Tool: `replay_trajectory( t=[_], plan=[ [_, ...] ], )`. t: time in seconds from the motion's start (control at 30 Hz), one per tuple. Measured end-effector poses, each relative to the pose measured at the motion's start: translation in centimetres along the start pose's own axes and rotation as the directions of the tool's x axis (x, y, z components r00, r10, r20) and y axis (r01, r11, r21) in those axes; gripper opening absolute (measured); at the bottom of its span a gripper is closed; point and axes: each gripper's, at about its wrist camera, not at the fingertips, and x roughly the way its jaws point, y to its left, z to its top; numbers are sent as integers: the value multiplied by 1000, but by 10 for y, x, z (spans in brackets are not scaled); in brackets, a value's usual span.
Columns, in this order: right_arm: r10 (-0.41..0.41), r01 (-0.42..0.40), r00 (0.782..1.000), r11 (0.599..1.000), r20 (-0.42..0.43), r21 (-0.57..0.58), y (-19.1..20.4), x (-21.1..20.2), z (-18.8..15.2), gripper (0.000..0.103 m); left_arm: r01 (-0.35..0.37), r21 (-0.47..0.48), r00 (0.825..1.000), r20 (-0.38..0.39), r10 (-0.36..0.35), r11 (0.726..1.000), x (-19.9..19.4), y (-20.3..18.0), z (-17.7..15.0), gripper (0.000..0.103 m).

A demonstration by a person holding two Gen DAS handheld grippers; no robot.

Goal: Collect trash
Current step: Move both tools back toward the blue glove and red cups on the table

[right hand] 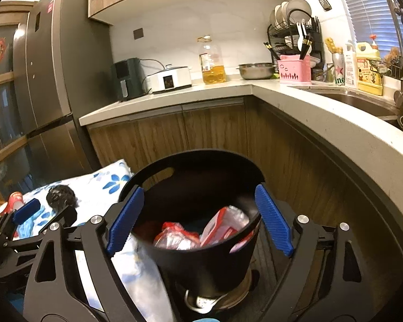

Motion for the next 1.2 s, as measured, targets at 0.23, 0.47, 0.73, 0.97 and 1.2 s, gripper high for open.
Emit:
replay_trajectory(
  t=[0.23, 0.47, 0.73, 0.97, 1.2],
  plan=[
    [-4, 4, 999, 1000, -32, -24, 25, -21, -18, 88, -68, -9, 998, 2, 68, 998, -28, 23, -14, 98],
    [30, -32, 999, 999, -38, -41, 51, -42, -30, 94, -123, -39, 992, 20, 124, 992, -61, 51, -24, 98],
    [79, -81, 996, 994, -32, -75, 86, -66, -40, 97, -169, -79, 984, 33, 172, 982, -93, 78, -32, 98],
    [118, -120, 993, 987, -28, -104, 116, -78, -45, 98, -208, -105, 976, 47, 214, 972, -114, 100, -37, 98],
    [145, -150, 988, 980, -42, -128, 140, -78, -52, 98, -242, -132, 968, 42, 249, 961, -123, 122, -44, 98]
  ],
)
